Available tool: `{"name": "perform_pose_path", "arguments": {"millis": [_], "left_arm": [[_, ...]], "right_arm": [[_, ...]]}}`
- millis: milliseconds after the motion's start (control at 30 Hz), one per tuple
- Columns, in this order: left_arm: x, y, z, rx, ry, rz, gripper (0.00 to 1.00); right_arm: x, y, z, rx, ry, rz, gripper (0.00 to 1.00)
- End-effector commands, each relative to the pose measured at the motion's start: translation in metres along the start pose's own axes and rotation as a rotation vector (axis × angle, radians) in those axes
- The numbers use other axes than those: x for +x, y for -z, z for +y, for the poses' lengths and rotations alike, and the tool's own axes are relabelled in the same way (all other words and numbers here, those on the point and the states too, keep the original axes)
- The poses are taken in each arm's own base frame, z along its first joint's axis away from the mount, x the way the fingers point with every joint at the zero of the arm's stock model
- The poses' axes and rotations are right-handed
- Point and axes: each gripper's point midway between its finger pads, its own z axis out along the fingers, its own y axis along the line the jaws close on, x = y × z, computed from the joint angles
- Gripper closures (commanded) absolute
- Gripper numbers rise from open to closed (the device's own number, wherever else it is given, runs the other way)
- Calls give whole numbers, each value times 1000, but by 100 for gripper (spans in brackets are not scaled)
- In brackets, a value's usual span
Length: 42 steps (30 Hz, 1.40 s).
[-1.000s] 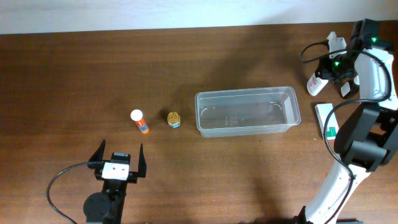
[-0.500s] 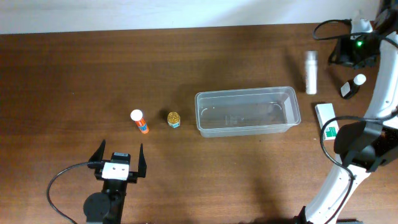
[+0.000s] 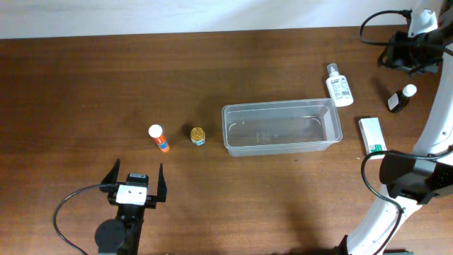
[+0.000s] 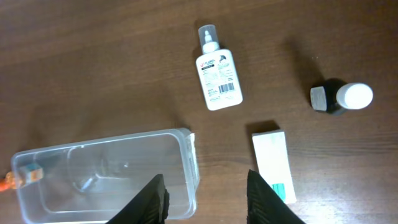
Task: Pack container
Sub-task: 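Lower the right gripper and grasp the white pump bottle, then lift the white pump bottle with the right gripper toward the container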
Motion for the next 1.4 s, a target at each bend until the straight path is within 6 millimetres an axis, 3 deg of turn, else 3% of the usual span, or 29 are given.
{"name": "perform_pose_path", "arguments": {"millis": [0, 200, 467, 567, 833, 1033, 1367], "left_arm": [[2, 0, 2, -9, -15, 4, 1], [2, 0, 2, -9, -15, 4, 1], [2, 0, 2, -9, -15, 5, 1], [2, 0, 2, -9, -15, 5, 1], [2, 0, 2, -9, -15, 5, 1], [2, 0, 2, -9, -15, 5, 1], [2, 0, 2, -9, -15, 5, 1]], "right_arm": [[-2, -23, -6, 8, -8, 30, 62], [-14, -62, -6, -2, 61, 21, 43], [-13, -143, -8, 26, 204, 58, 29], [-7, -175, -19, 60, 212, 83, 28], [3, -232, -31, 51, 211, 134, 28], [13, -264, -37, 40, 266, 171, 28], [29, -291, -48, 47, 359, 230, 27]]}}
